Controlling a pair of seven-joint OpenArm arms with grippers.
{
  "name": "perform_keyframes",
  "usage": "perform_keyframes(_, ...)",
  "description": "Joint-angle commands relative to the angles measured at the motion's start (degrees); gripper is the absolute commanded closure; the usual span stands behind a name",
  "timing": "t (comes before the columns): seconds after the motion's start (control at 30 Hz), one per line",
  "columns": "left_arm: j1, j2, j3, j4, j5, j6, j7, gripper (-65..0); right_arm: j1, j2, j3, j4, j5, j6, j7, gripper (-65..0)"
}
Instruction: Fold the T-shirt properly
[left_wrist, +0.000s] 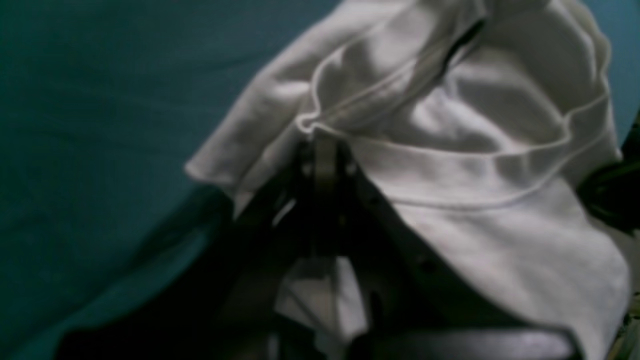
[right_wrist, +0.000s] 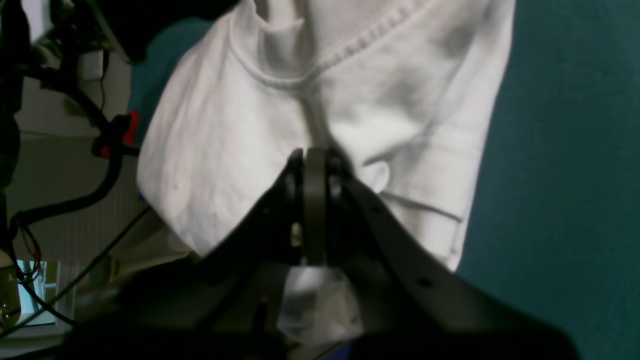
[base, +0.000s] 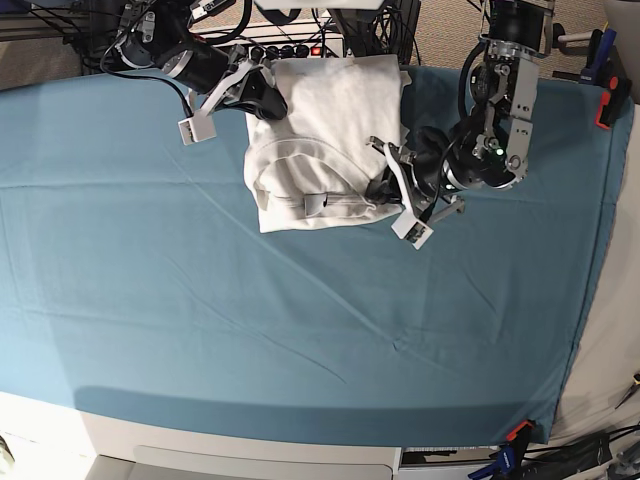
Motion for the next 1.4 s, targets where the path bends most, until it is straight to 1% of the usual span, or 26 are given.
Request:
perform_keyframes(0.0,-0.76,-0.07,-0.11,-0.20,-0.37,-0.02,-1.25,0.0,-0.17,0.04,0.02,0.94,0.98,0.11,0.07,0.0)
perform_keyframes(0.17,-0.79,-0.07,-0.11,-4.26,-0.15,-0.07,-1.31,0.0,-0.17,0.04,0.04,0.96,0.90,0.02,-0.22,0.0)
perform_keyframes(0.27,-0.79,-0.07,-0.11,-4.87,-0.15,-0.09,-1.70,0.0,-0.15,0.22,0.04,0.98,-0.42,-0.98,-0.15,0.0)
perform_keyframes(0.4,-1.07,-0.07,-0.11,-4.87,-0.13,-0.09,-1.68,0.0,-0.15,2.45,0.24,1.42,-0.81,-0.98,-0.28,0.0)
perform_keyframes(0.53,-1.09,-0.07,-0.11,-4.87,-0.15,-0.09,-1.68,0.0,-0.15,3.39,1.88,3.37,-1.79,-0.98,-0.26,0.0)
perform_keyframes(0.83,-1.27,-0.07,-0.13,-4.74,-0.17,-0.07,-1.77,0.0,-0.20,3.91,7.72,6.03,-1.77,-1.05,-0.63,0.0)
perform_keyframes(0.97,-2.58,-0.09,-0.15,-4.74,-0.13,-0.17,-2.56,0.0,-0.52,4.50,7.96,6.03,-1.75,-1.16,-0.59,0.0)
perform_keyframes(1.1,-4.55,-0.07,-0.15,-4.74,-0.13,0.66,-2.75,0.0,-1.01,4.48,7.93,6.03,-1.36,-1.16,-0.61,0.0)
perform_keyframes(1.23,-5.70,-0.07,-0.15,-4.74,1.75,1.64,-3.61,0.0,-0.96,4.48,7.93,6.03,-1.36,-1.16,-0.55,0.0)
perform_keyframes(1.37,-6.12,-0.09,-0.15,-4.74,6.01,3.06,-5.40,0.0,-0.96,4.50,7.96,6.03,-1.38,-1.11,-0.35,0.0)
